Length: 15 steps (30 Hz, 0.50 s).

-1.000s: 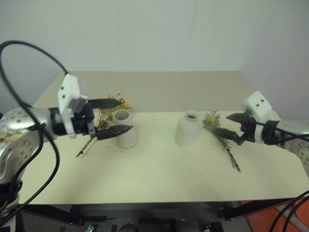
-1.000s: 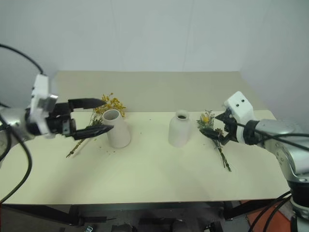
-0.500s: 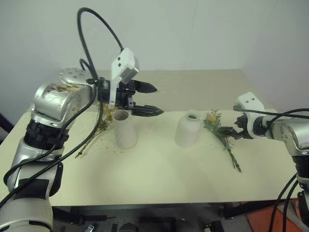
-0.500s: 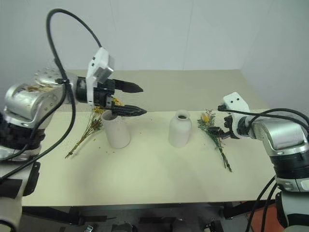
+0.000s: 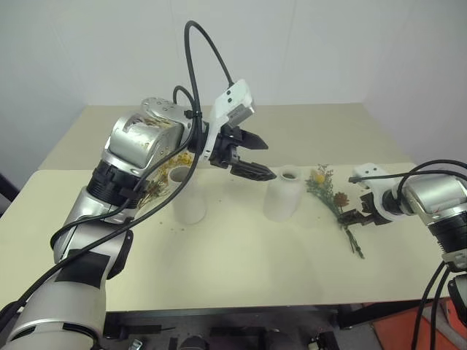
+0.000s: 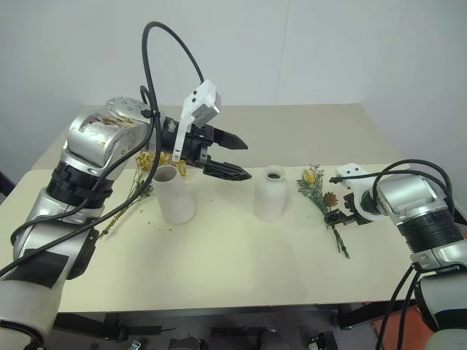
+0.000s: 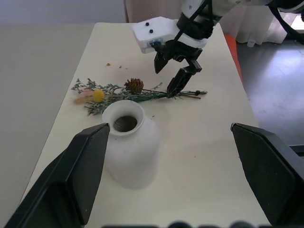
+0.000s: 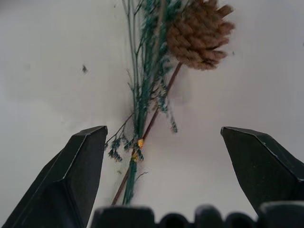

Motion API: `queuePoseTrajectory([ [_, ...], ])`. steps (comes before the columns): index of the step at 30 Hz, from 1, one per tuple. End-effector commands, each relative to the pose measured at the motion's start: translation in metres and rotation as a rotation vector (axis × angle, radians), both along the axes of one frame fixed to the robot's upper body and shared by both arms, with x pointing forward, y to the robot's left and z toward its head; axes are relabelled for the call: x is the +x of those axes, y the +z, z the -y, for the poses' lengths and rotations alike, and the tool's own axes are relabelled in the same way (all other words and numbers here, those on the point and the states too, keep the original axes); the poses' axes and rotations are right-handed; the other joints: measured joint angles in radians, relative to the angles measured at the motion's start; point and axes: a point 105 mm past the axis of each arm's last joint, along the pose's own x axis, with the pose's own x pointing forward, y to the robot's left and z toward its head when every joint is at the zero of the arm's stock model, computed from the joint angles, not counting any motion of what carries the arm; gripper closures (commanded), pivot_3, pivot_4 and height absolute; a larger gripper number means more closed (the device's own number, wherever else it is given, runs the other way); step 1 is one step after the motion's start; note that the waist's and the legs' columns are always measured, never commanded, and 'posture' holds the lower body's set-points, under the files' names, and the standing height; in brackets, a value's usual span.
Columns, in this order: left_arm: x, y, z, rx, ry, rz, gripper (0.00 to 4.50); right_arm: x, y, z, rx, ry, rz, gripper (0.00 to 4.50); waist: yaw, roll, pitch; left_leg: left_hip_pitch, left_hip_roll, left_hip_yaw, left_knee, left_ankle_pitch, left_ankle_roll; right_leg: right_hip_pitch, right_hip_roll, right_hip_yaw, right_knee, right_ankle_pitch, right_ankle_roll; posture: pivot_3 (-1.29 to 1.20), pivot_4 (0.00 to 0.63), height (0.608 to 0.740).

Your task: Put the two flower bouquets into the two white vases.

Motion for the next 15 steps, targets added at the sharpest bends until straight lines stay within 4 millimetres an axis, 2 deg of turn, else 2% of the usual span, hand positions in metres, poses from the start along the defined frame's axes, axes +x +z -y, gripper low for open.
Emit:
queuePoseTrajectory([
  [1,-0.006,0.009,0.003,0.008,-0.022,0.043,0.02,0.002,0.004,-0.001,-0.01,0.038,0.008,0.0,-0.006,0.0,0.0,0.0,0.0,0.0,0.0,0.0,0.0,0.0,0.0,0.0,0.0,0.0,0.0,0.0,0.15,0.74],
  [10,-0.006,0.005,-0.002,0.012,-0.011,0.042,0.02,0.005,-0.011,-0.006,0.005,0.075,-0.038,0.0,-0.014,0.001,0.001,0.001,0.0,0.0,0.0,0.0,0.0,0.0,0.0,0.001,0.001,0.0,0.0,0.0,0.15,0.74],
  [13,-0.005,0.005,-0.002,0.01,-0.006,0.042,0.0,0.012,-0.016,-0.007,0.004,0.076,-0.042,0.56,-0.014,0.001,0.001,0.001,0.0,0.0,0.001,0.0,0.0,0.0,0.0,0.001,0.001,0.0,0.0,0.0,0.15,0.74],
  [15,-0.005,0.004,-0.003,0.011,-0.002,0.043,0.0,0.016,-0.019,-0.007,0.001,0.078,-0.046,1.27,-0.014,0.001,0.001,0.001,0.0,0.0,0.001,0.0,0.0,0.0,0.0,0.001,0.001,0.0,0.0,0.0,0.15,0.74],
])
